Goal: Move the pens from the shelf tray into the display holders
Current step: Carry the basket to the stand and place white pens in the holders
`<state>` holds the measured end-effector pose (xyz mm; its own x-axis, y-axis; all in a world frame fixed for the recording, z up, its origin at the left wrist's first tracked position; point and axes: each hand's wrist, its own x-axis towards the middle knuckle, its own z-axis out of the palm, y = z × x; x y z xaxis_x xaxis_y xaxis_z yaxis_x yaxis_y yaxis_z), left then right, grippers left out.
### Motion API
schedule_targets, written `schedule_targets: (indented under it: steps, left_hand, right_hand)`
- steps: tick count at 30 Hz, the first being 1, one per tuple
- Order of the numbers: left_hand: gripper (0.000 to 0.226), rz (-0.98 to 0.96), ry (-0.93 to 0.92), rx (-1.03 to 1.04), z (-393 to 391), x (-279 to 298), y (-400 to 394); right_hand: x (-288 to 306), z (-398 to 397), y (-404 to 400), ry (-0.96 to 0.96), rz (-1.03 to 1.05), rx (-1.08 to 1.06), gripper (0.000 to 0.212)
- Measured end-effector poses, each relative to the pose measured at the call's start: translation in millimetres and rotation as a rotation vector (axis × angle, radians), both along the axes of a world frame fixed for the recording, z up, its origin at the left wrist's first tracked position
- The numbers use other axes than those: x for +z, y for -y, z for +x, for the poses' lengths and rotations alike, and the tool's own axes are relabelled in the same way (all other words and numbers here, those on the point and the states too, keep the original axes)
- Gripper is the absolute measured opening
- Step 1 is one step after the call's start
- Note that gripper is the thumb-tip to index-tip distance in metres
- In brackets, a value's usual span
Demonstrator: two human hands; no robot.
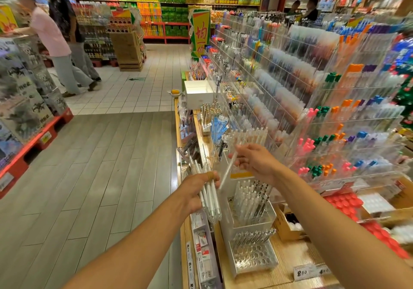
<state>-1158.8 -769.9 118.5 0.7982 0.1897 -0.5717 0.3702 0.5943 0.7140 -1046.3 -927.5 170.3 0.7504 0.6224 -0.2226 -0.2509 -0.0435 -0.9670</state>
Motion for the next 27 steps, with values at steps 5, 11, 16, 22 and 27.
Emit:
schedule_targets:
  steps: [5,11,16,22,27]
  left_hand:
    - [0.010,-0.045,0.006,0.037,-4.2,-3.6,-2.2]
    - [0.008,-0.035,0.008,0.037,-7.3,-2.8,1.1]
    - [0.008,-0.062,0.018,0.039,-8.9,-0.2,-0.5]
    - [0.009,-0.069,0.021,0.024,-11.0,0.4,-2.9]
    - [0.009,-0.054,0.013,0.038,-11.4,-1.6,-1.7]
  right_hand:
    - [8.8,17.5,6.8,0.332,-0.016,-0.315,0.014]
    - [-1.5,25.6,-8.9,0.675,-0.206,-0.361,0.023]
    - [-16.4,29.4,-16.1,0.751,-0.342,-0.271,0.025]
    - [-21.6,30.8,-21.2,0.772,-0.396,-0.239,0.024]
    - [-23.7,26.6,-23.0,0.770,-0.407,-0.235,0.024]
